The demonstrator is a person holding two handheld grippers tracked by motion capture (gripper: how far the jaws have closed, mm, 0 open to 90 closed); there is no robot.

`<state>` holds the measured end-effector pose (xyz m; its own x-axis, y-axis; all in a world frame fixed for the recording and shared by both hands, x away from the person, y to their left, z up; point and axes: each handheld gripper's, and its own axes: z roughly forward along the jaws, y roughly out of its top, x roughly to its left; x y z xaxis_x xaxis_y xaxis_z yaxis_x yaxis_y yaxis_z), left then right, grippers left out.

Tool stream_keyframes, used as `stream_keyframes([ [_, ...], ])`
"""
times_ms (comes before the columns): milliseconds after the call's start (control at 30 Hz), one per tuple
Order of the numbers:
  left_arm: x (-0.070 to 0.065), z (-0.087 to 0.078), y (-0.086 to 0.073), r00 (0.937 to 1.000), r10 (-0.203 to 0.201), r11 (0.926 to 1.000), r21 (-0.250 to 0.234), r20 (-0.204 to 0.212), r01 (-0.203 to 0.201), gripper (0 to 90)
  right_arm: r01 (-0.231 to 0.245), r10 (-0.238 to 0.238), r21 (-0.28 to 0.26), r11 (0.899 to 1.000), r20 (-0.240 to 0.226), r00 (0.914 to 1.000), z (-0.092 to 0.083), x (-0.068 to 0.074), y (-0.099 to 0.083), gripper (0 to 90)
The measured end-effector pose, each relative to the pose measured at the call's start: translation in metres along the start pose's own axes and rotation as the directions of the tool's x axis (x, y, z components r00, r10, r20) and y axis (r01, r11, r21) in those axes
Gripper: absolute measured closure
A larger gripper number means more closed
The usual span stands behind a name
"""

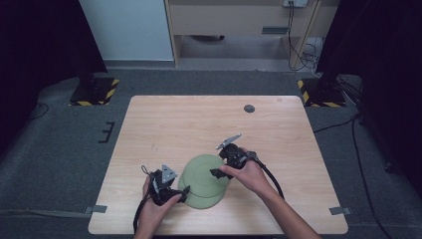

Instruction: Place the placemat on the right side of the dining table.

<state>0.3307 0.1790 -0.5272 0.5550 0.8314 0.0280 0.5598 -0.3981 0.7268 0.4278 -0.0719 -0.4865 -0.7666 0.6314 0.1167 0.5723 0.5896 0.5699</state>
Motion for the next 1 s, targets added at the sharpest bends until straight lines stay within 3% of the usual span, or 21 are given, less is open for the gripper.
stream_keyframes([
  [100,-0.003,-0.001,-0.001,0.9999,0.011,0.9999,0.005,0.012,-0.011,3.0,-0.038,0.038,0.011,0.999,-0.042,0.9984,0.009,-0.006,0.004,12.8],
  [267,-0.002,0.002,0.001,0.9999,0.003,0.9999,0.010,0.011,-0.003,0.2,-0.037,0.039,0.044,0.998,-0.031,0.9988,0.022,-0.013,0.007,13.0],
  [633,-0.003,0.003,0.001,1.0000,0.004,1.0000,0.007,0.009,-0.004,0.5,-0.054,0.059,0.060,0.997,-0.088,0.9943,0.035,-0.018,0.009,18.5],
  [700,-0.003,0.003,0.001,1.0000,0.004,1.0000,0.008,0.006,-0.004,0.5,-0.060,0.066,0.062,0.996,-0.106,0.9921,0.035,-0.017,0.009,20.0],
  [800,-0.003,0.003,0.001,1.0000,0.002,1.0000,0.008,0.006,-0.002,0.3,-0.045,0.050,0.058,0.997,-0.098,0.9939,0.029,-0.015,0.010,21.1],
  [900,-0.003,0.003,0.001,1.0000,0.000,1.0000,0.009,0.007,-0.001,0.3,-0.047,0.050,0.027,0.999,-0.100,0.9937,0.016,-0.014,0.012,23.6],
  [1000,-0.003,0.003,0.002,1.0000,0.001,1.0000,0.010,0.004,-0.001,0.3,-0.021,0.022,0.009,1.000,-0.100,0.9947,0.002,-0.009,0.014,25.6],
])
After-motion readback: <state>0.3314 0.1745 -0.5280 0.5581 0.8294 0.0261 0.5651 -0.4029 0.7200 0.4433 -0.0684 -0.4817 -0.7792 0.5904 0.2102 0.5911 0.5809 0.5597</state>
